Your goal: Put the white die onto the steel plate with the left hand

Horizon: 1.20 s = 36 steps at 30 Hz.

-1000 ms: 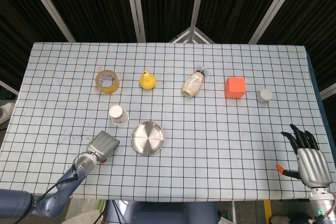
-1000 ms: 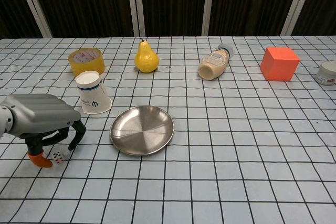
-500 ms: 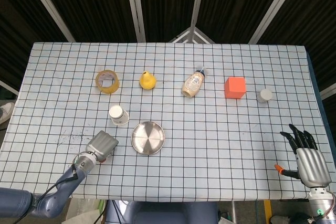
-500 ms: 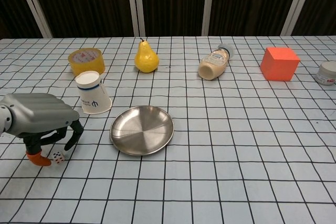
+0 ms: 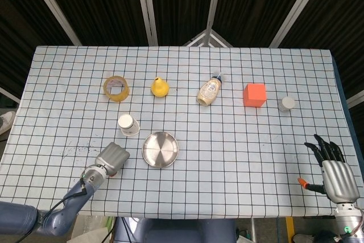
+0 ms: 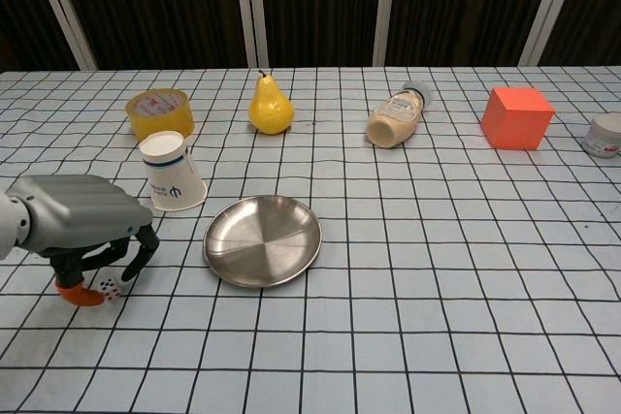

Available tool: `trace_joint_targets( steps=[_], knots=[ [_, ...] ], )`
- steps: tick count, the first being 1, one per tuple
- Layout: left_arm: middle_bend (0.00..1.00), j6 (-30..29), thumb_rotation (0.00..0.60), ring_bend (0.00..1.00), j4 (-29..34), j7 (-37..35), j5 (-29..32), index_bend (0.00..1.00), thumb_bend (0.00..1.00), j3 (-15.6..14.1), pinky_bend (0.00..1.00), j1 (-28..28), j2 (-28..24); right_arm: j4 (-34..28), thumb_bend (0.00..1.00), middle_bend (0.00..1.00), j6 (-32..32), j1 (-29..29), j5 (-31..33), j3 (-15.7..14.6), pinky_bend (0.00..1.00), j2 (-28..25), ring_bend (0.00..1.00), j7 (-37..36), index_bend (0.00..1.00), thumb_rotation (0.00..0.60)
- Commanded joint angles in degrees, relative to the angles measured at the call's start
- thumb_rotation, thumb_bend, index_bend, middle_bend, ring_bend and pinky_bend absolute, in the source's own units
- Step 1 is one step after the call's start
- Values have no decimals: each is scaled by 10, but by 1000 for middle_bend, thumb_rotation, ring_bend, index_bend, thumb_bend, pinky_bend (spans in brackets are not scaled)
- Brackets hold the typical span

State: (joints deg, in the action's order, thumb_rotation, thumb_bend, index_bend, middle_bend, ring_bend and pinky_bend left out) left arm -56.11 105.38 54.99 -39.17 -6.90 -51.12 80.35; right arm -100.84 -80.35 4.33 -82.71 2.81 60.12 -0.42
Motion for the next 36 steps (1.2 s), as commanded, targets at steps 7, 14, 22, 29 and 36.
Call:
trace_joint_targets(
  steps=[7, 14, 22, 29, 36],
  knots=[
    [800, -1, 600, 742, -2, -3, 6, 520, 429, -3, 734, -4, 1, 1, 143, 33, 1, 1, 0, 0, 0, 1, 97, 0, 198, 600],
    [799, -5, 600, 742, 3, -6, 7, 521, 430, -6, 734, -7, -3, 1, 143, 33, 3, 1, 1, 0, 0, 1, 97, 0, 199, 600],
    [799, -13, 600, 743, 12, -7, 10, 531, 454, -7, 734, -12, -8, 0, 143, 33, 2, 1, 0, -1, 0, 0, 97, 0, 199, 600],
    [800, -25, 600, 743, 36, -8, 4, 532, 455, 4, 734, -19, -20, 1, 143, 33, 3, 2, 0, 0, 0, 1, 97, -3, 199, 600],
    [799, -49, 600, 743, 83, -3, 4, 534, 455, 40, 734, -38, -38, 0, 143, 33, 2, 2, -2, 0, 0, 0, 97, -6, 198, 600]
  ],
)
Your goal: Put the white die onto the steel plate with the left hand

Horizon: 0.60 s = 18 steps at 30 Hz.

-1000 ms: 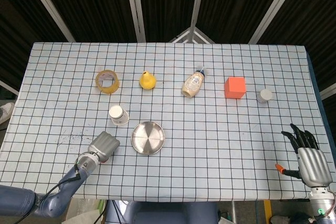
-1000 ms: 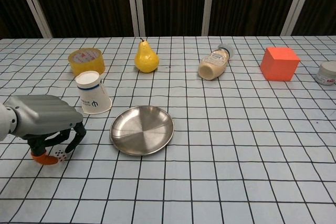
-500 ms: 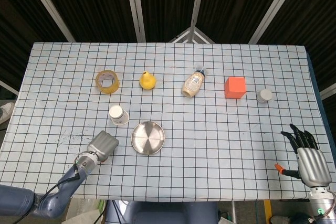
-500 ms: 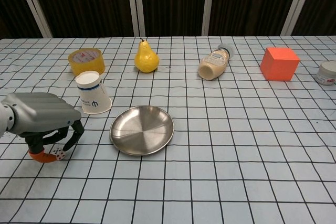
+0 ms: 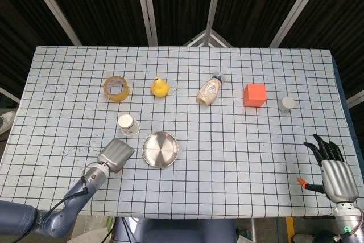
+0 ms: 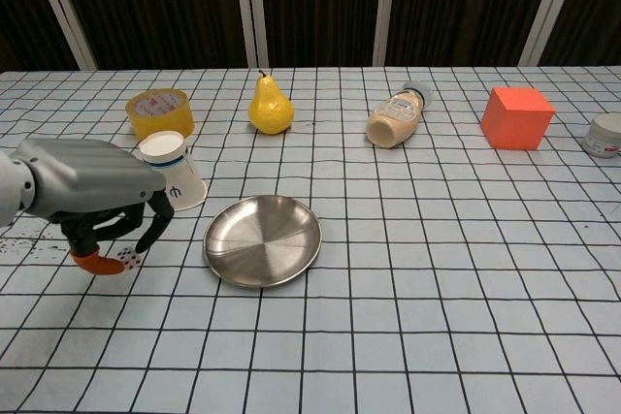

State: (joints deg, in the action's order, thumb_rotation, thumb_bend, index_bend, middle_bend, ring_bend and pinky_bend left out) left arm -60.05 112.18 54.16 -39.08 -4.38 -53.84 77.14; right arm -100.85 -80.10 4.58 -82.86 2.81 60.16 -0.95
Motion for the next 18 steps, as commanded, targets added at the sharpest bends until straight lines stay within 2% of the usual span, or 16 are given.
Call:
trace_joint_targets(
  steps=[1, 8, 14, 18],
  knots=[
    [800, -11, 600, 743, 18, 6, 6, 534, 455, 19, 734, -13, -6, 0, 143, 33, -1, 0, -1, 0, 0, 0, 97, -1, 198, 600],
    [800, -16, 600, 743, 16, 19, 34, 537, 455, 70, 734, -50, 30, 0, 143, 33, -1, 0, 0, 0, 0, -1, 97, -3, 199, 600],
    [800, -10, 600, 743, -28, 43, 74, 537, 455, 84, 734, -81, 86, 0, 143, 33, -3, -2, 0, 0, 0, -4, 97, -9, 198, 600],
    [800, -2, 600, 742, -86, 53, 105, 537, 455, 92, 734, -100, 137, 0, 143, 33, -6, -4, 0, 1, 0, -7, 97, -16, 199, 600]
  ],
)
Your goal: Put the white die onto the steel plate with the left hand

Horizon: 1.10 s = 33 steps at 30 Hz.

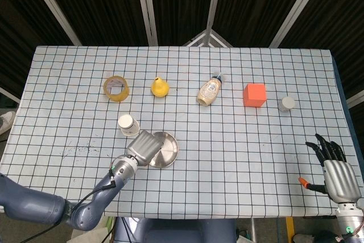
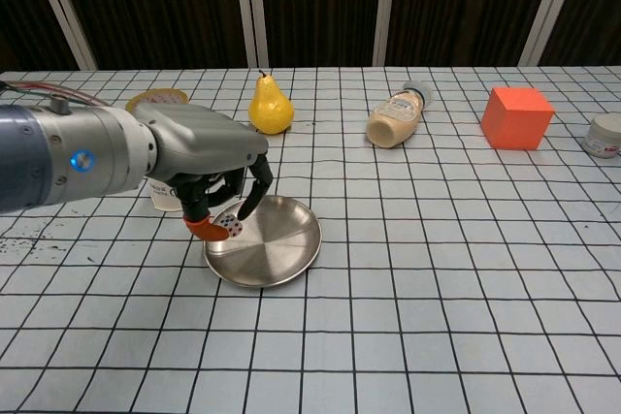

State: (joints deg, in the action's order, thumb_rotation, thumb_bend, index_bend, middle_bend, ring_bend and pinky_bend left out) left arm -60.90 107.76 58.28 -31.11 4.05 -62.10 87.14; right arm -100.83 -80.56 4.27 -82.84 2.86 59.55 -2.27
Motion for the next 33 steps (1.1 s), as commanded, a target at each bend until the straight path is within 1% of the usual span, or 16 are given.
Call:
trace_joint_targets(
  steps=[1, 6, 14, 17, 19, 21, 30, 33],
  knots=[
    [800, 8, 600, 742, -61, 18, 34, 537, 455, 7, 734, -24, 53, 1, 143, 33, -2, -1, 1, 1, 0, -2, 97, -6, 199, 600],
    [799, 6, 600, 742, -115, 38, 58, 537, 455, 7, 734, -41, 96, 5, 143, 33, -2, -2, 5, 3, 0, -6, 98, -15, 198, 600],
    [799, -1, 600, 742, -156, 45, 74, 536, 455, 13, 734, -51, 126, 7, 143, 33, -1, -2, 3, 2, 0, -8, 97, -20, 199, 600],
    [799, 0, 600, 741, -166, 39, 71, 497, 451, 17, 732, -52, 132, 7, 143, 33, 0, -2, 3, 2, 0, -7, 97, -18, 198, 600],
    [796, -2, 600, 737, -168, 35, 69, 447, 439, 20, 727, -51, 133, 8, 143, 33, 0, -1, 3, 2, 0, -7, 97, -17, 198, 600],
    [794, -5, 600, 734, -166, 33, 68, 428, 433, 22, 724, -51, 131, 8, 143, 33, 1, -1, 4, 2, 0, -7, 97, -17, 199, 600],
    [793, -31, 600, 734, -125, 42, 71, 428, 431, 23, 724, -48, 98, 6, 143, 34, 3, 0, 1, 1, 0, -6, 97, -17, 199, 600],
    [791, -31, 600, 731, -112, 44, 79, 356, 360, 22, 721, -48, 90, 4, 143, 34, 6, 1, -1, -1, 0, -5, 97, -15, 199, 600]
  ],
)
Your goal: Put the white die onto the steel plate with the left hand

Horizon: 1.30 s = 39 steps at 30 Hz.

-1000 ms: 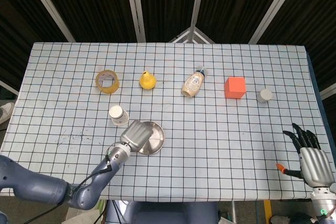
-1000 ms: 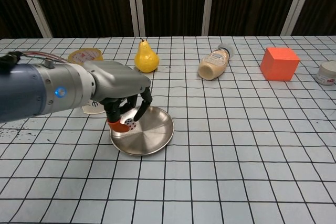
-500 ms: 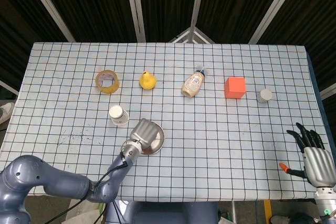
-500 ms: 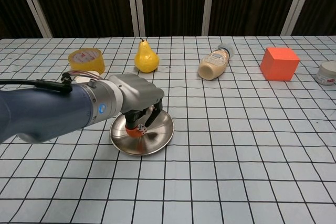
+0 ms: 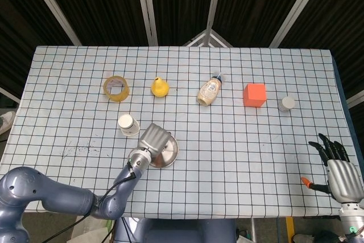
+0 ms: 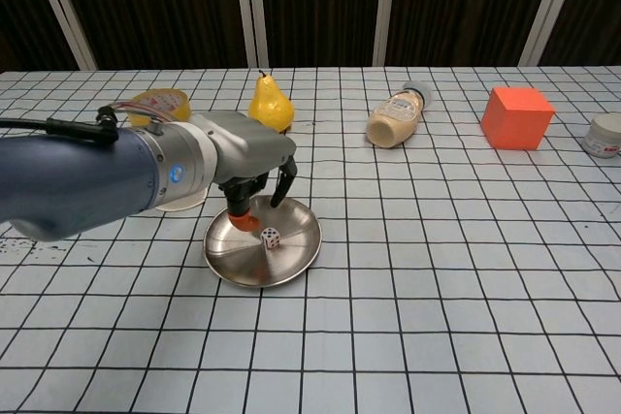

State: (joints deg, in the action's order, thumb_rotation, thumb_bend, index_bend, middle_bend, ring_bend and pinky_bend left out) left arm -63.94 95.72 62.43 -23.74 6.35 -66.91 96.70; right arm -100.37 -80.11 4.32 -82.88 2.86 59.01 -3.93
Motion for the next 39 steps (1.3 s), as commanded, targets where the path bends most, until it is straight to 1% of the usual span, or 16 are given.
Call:
trace_joint_targets(
  steps=[1, 4, 8, 9, 11, 12, 13, 14, 15, 19, 21, 23, 26, 29, 35, 39],
  knots=[
    [790, 0, 600, 729, 11, 3, 7, 324, 322, -1, 720, 0, -7, 0, 143, 33, 1, 1, -1, -1, 0, 1, 97, 2, 199, 600],
    [789, -8, 600, 728, 33, 2, 6, 299, 273, 6, 720, -1, -22, 1, 143, 33, 1, 1, 4, 2, 0, 2, 97, 2, 198, 600],
    [789, -30, 600, 728, 81, -20, -9, 303, 265, 26, 720, 9, -59, 3, 143, 33, 2, 1, 8, 3, 0, 1, 97, -2, 198, 600],
    [789, -42, 600, 728, 107, -31, -16, 303, 263, 31, 719, 17, -83, 3, 143, 33, 2, 1, 8, 3, 0, 0, 97, -3, 198, 600],
    [786, -56, 600, 728, 135, -40, -21, 297, 248, 34, 718, 28, -113, 3, 143, 33, 1, 0, 7, 3, 0, 0, 97, -5, 198, 600],
    [781, -69, 600, 726, 162, -51, -23, 291, 232, 36, 716, 41, -145, 2, 143, 33, 0, 0, 6, 3, 0, -1, 97, -6, 199, 600],
    [772, -74, 600, 719, 175, -57, -23, 286, 220, 37, 711, 48, -161, 1, 143, 33, -1, 0, 5, 3, 0, -1, 97, -6, 199, 600],
    [751, -77, 600, 703, 187, -62, -22, 282, 212, 37, 700, 54, -177, 1, 143, 33, -1, 0, 4, 2, 0, -1, 97, -7, 199, 600],
    [728, -80, 600, 685, 206, -72, -22, 280, 210, 36, 688, 65, -206, 0, 143, 33, -1, -1, 3, 2, 0, -1, 97, -6, 199, 600],
    [592, -74, 600, 564, 235, -100, -22, 274, 210, 27, 606, 93, -279, -4, 143, 33, 0, 0, 0, 0, 0, 1, 97, 0, 198, 600],
    [521, -64, 600, 533, 236, -115, -28, 272, 210, 23, 617, 104, -303, -5, 144, 33, 2, 1, -1, -1, 0, 3, 97, 5, 198, 600],
    [425, -52, 600, 519, 230, -132, -37, 272, 209, 22, 661, 112, -319, -6, 144, 33, 3, 2, -1, -2, 0, 5, 97, 10, 198, 600],
    [306, -38, 600, 525, 215, -148, -47, 271, 210, 18, 692, 119, -330, -6, 143, 33, 6, 3, 3, -1, 0, 7, 97, 15, 198, 600],
    [249, -30, 600, 532, 190, -154, -50, 262, 210, 14, 699, 123, -333, -5, 143, 33, 7, 3, 7, 0, 0, 8, 97, 17, 198, 600],
    [228, -18, 600, 557, 140, -147, -42, 255, 209, 1, 711, 121, -313, -5, 143, 33, 7, 4, 8, 1, 0, 8, 97, 19, 198, 600],
    [227, -11, 600, 574, 100, -149, -45, 254, 210, -1, 711, 117, -281, -7, 143, 33, 7, 4, 7, 0, 0, 7, 97, 20, 199, 600]
  ],
)
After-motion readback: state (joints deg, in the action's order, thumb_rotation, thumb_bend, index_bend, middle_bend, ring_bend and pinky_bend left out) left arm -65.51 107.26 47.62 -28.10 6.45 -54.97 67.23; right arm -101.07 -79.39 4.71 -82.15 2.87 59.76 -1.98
